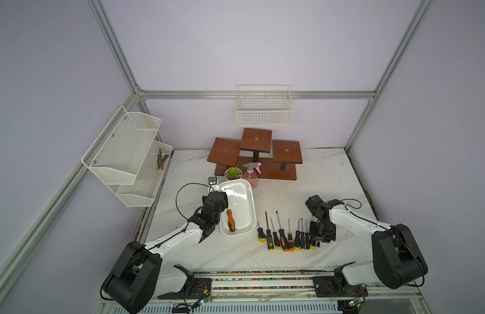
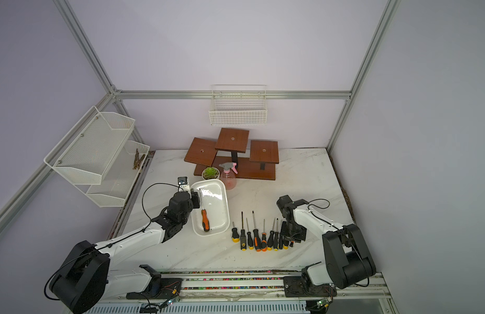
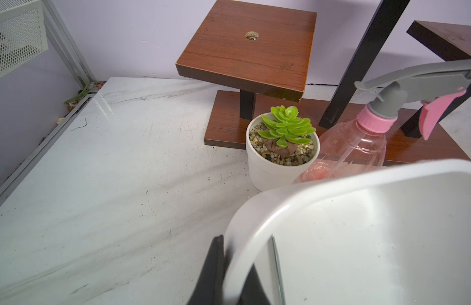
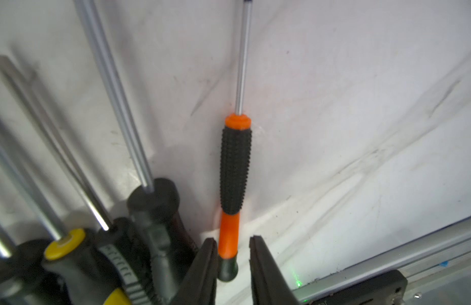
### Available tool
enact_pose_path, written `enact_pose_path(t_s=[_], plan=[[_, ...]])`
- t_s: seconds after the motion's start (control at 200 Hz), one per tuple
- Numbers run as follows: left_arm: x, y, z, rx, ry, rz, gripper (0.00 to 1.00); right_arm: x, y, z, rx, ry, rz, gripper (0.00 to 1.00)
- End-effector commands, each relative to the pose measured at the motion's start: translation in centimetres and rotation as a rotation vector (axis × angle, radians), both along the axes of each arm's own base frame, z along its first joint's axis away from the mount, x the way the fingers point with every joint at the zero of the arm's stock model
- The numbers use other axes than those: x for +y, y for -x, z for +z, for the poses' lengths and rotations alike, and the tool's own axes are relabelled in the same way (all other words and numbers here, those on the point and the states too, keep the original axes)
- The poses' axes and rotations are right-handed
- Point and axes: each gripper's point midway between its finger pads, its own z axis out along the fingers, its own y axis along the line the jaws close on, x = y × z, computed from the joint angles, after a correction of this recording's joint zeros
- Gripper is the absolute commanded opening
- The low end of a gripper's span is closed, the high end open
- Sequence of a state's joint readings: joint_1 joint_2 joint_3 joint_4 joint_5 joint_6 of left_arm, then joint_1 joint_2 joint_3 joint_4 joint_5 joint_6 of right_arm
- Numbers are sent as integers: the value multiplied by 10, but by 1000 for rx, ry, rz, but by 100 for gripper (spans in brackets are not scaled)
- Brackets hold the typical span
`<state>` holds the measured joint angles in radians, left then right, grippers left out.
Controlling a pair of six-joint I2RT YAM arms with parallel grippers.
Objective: Take out the screwdriver from the storage box
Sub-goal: Place the screwdriver at the center of the board.
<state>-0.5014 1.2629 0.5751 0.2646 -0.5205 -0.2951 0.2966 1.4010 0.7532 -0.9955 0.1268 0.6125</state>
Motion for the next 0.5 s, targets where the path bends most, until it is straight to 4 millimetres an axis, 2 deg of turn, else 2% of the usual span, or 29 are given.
enact_pose_path(t_s=[0.0, 0.2, 0.3, 0.39, 0.495], plan=[[3, -1, 13, -46, 8, 9, 0, -3, -7, 17, -78, -1, -22, 28], [3, -1, 12, -43, 8, 9, 0, 3, -13, 54, -212, -64, -45, 32], [3, -2, 13, -41, 7, 7, 0, 26, -21, 75, -321, -198, -27, 35], [3, -2, 13, -42, 9, 8, 0, 43, -26, 90, -396, -233, 2, 38], [4, -1, 13, -39, 7, 10, 0, 81, -29, 107, -473, -227, 124, 41]])
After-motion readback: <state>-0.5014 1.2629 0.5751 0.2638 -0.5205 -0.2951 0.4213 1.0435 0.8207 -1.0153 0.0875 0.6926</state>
